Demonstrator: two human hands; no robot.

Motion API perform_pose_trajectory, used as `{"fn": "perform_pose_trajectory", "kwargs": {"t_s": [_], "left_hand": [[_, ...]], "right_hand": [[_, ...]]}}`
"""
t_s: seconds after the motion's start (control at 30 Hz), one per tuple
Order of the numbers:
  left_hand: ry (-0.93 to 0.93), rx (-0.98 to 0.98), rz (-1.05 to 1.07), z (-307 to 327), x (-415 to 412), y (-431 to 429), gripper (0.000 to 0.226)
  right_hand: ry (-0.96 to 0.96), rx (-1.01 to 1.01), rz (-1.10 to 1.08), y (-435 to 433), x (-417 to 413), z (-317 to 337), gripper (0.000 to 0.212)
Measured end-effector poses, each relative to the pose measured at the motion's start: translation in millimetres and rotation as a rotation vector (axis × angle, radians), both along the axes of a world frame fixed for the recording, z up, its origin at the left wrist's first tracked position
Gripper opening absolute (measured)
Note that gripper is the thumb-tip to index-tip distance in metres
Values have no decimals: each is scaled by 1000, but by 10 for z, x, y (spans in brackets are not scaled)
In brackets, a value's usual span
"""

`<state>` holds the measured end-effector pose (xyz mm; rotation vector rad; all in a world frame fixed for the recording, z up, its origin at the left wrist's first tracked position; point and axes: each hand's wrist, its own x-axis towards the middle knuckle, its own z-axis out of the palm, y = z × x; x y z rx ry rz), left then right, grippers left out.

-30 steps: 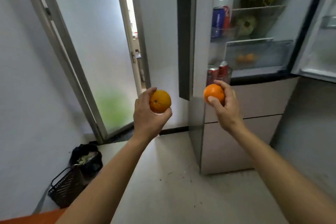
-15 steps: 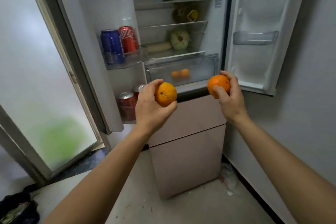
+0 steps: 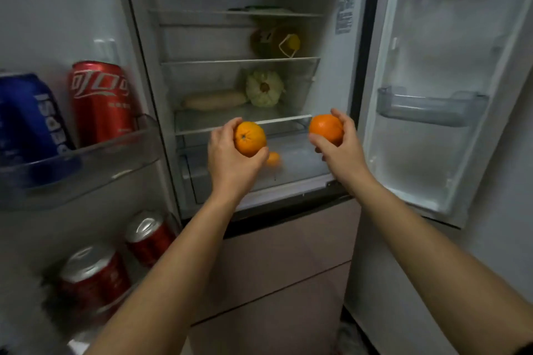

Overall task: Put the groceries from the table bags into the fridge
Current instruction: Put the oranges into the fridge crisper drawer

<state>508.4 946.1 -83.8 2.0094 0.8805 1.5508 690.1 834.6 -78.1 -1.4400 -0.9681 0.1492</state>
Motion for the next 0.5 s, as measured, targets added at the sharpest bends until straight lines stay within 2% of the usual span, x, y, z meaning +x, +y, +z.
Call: {"fn": "perform_pose_trajectory", "kwargs": {"t_s": [0.23, 0.3, 0.43, 0.5], "left_hand": [[125, -140, 102, 252, 640, 918, 73], [181, -182, 138, 279, 745, 1167, 74], [412, -255, 222, 277, 825, 1601, 77], [574, -306, 270, 259, 832, 1802, 69]], "right_hand": [[-80, -142, -5, 916, 703, 180, 85], [-109, -198, -12, 1203, 885, 222, 82], [-204, -368, 77, 1774, 1174, 241, 83], [-177, -480, 145, 2082, 1254, 211, 84]]}}
